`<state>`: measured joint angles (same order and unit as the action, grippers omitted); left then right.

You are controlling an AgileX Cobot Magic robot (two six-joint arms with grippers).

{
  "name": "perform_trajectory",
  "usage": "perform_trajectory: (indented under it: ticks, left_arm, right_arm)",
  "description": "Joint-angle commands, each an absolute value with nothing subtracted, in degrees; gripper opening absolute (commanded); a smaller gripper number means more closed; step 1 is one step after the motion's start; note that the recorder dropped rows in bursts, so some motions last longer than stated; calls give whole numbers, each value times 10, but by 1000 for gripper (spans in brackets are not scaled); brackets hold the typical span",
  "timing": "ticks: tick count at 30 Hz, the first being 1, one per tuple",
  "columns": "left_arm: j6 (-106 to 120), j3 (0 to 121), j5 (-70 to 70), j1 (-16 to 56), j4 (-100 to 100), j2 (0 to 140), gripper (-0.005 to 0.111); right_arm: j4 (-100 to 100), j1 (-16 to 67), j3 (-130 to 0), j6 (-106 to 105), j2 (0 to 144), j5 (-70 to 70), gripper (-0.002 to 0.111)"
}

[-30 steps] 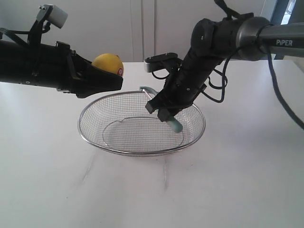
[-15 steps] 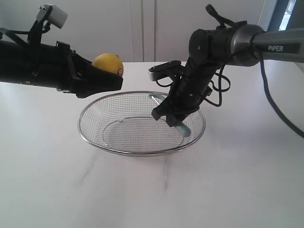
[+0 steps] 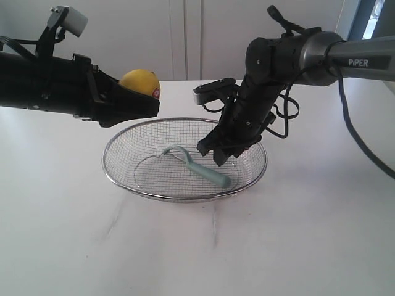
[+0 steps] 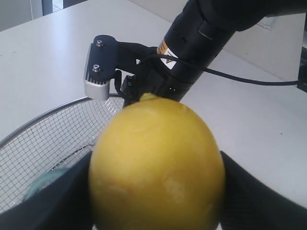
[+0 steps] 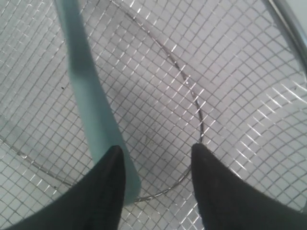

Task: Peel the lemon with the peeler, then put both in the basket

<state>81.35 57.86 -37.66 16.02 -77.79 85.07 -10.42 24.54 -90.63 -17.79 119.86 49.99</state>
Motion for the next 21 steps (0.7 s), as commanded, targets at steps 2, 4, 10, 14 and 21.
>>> perform_trajectory:
  ticks: [2,4,10,14,21]
  left_arm:
    - [810,577,-384,161,-791,847,0]
    - [810,577,-384,161,-791,847,0]
    - [810,577,-375,161,-791,847,0]
    - [810,577,-368,161,-791,847,0]
    - [810,577,-369,161,-791,847,0]
  right_arm:
    - [-104,246,-907,-161,1197,496,43]
    - [-104,246,-907,-162,1196,496,43]
    - [-107,246,-907,-97,1164,502,43]
    - [-107,246,-907,-74,1130,505,41]
    - [-105,246,-907,-77,1095,579,8]
